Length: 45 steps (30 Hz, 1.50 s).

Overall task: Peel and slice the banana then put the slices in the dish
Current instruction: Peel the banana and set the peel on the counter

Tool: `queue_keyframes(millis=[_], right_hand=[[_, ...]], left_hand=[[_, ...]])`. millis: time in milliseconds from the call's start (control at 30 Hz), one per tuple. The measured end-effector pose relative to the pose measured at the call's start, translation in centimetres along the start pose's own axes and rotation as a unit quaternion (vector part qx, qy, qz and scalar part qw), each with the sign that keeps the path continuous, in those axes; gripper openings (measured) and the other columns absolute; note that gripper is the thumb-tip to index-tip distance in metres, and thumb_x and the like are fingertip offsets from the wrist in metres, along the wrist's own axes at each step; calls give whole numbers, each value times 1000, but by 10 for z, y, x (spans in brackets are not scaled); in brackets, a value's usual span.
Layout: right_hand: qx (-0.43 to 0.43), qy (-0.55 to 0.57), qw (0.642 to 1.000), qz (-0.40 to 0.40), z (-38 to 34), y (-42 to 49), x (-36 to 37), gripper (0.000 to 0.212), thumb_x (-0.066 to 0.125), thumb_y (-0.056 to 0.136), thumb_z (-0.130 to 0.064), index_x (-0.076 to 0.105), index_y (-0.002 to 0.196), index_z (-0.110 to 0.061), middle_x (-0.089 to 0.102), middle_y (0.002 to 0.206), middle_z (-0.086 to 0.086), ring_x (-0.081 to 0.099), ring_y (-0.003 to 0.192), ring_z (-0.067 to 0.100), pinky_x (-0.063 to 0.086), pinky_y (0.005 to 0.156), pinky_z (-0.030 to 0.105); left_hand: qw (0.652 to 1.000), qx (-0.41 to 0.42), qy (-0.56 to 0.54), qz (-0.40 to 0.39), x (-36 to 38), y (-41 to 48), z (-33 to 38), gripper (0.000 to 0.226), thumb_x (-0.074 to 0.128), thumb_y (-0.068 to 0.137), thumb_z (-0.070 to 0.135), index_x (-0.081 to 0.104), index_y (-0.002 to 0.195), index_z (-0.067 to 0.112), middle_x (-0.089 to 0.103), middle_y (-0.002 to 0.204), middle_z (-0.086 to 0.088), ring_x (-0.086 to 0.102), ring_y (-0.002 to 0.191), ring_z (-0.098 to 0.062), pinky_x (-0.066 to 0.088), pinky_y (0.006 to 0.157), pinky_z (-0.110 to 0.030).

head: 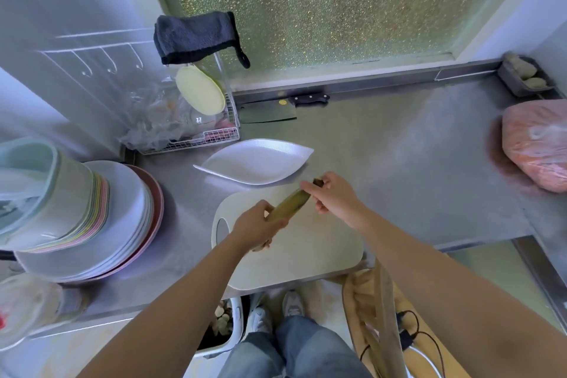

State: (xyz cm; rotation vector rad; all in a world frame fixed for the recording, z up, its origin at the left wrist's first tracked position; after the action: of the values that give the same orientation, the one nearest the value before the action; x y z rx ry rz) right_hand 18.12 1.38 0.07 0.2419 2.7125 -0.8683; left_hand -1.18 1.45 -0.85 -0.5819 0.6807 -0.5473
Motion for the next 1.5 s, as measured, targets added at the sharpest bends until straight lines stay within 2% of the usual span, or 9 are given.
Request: queue_keyframes(millis=[100, 200, 333, 500, 600, 733, 967, 1233, 1500], right_hand=[[-50, -47, 998, 10, -8, -4, 8, 23, 63, 85, -31, 50, 83, -12, 67, 72, 7, 62, 54, 17, 57, 59, 32], [-74, -63, 995, 5, -18, -10, 18, 11, 56, 90, -20, 50, 84, -13, 65, 75, 7, 60, 53, 12, 52, 52, 19], [-70, -177, 980, -62, -28, -11, 24, 16, 58, 86, -24, 53, 96, -12, 63, 81, 3, 61, 61, 11, 49, 52, 18], [-161, -385, 906, -67, -40, -15, 30, 22, 56, 85, -29, 54, 104, -18, 57, 88, -2, 56, 76, 18, 41, 60, 29], [-200, -512, 831, -83, -46, -14, 41, 18, 48, 88, -27, 57, 92, -12, 55, 83, 0, 56, 78, 22, 37, 59, 29], [-200, -566, 794, -96, -42, -8, 53, 21, 41, 91, -27, 47, 78, -10, 50, 75, 4, 53, 70, 27, 33, 55, 31], [-237, -575, 777, -97, -35, -7, 57, 26, 37, 95, -32, 43, 79, -12, 37, 66, -3, 48, 67, 25, 33, 59, 32], [-236, -577, 765, -161, -30, -7, 60, 28, 35, 93, -30, 37, 70, -14, 40, 69, -1, 45, 68, 26, 34, 62, 33], [-185, -529, 802, -210, -31, -5, 61, 30, 37, 91, -28, 32, 63, -19, 40, 67, -2, 41, 66, 23, 26, 53, 30]], left_hand=[[997, -32, -66, -34, 1, -8, 1, 39, 65, 89, 29, 42, 114, 11, 67, 92, -14, 68, 68, -24, 59, 68, -35], [994, -53, -96, -17, 0, -10, -1, 50, 66, 87, 24, 35, 121, 6, 63, 92, -14, 65, 69, -22, 57, 67, -32], [996, -18, 52, 74, -7, -10, -9, 42, 60, 84, 55, 48, 102, 18, 61, 80, -4, 61, 65, -20, 56, 69, -35], [968, 16, 199, 154, -22, -12, -14, 35, 53, 87, 57, 47, 90, 22, 60, 76, 1, 60, 72, -21, 45, 62, -31], [962, 19, 226, 148, -26, -12, -16, 34, 52, 88, 57, 48, 93, 23, 60, 78, 2, 58, 72, -19, 43, 61, -29], [960, 13, 237, 148, -30, -13, -15, 35, 50, 89, 56, 48, 95, 22, 59, 78, 2, 56, 73, -18, 40, 63, -29], [963, 21, 233, 133, -35, -9, -18, 36, 52, 87, 60, 50, 93, 24, 59, 76, 6, 57, 71, -14, 40, 63, -27], [972, 25, 221, 79, -40, -11, -30, 34, 56, 85, 59, 53, 91, 26, 63, 77, 2, 59, 67, -13, 44, 61, -27], [997, 18, -26, -65, -50, -23, -40, 39, 51, 94, 49, 59, 105, 13, 64, 83, -10, 55, 58, -19, 50, 57, -32]])
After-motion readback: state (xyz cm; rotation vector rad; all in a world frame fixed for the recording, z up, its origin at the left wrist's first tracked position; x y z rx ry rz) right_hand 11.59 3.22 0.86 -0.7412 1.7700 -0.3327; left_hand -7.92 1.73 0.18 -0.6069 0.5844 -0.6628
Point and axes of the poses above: each hand's wrist, its own y-axis towards the middle knuckle, its own x-axis out of the palm, z = x × y, the point moved 3 cm from there along y, towards the middle knuckle
